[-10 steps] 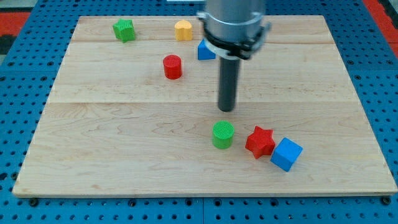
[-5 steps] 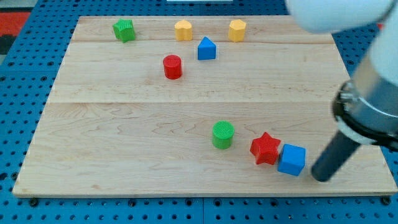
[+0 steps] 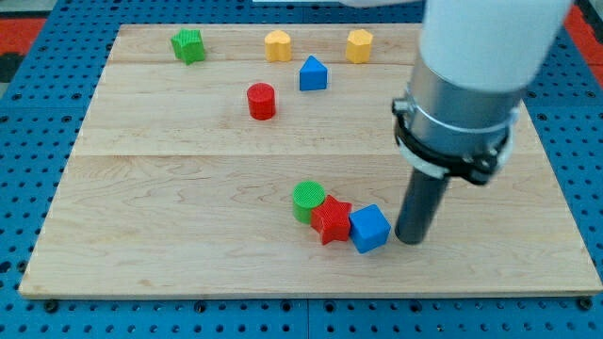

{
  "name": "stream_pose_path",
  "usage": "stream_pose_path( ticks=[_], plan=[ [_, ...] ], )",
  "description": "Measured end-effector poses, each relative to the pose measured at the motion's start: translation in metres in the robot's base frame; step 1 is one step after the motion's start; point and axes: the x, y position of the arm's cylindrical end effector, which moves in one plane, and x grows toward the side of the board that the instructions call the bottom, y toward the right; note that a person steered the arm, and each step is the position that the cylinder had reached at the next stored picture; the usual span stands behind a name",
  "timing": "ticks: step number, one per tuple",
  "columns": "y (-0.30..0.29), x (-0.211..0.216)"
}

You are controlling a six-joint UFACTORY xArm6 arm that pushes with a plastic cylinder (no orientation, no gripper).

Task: Separate the blue cube from the red star

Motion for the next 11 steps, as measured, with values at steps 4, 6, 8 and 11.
stream_pose_path(
  ticks=[4,6,8,11],
  plan=[
    [-0.044,-0.029],
    [-0.023,-0.073],
    [0.012,-0.121],
    [-0.034,-0.205]
  ],
)
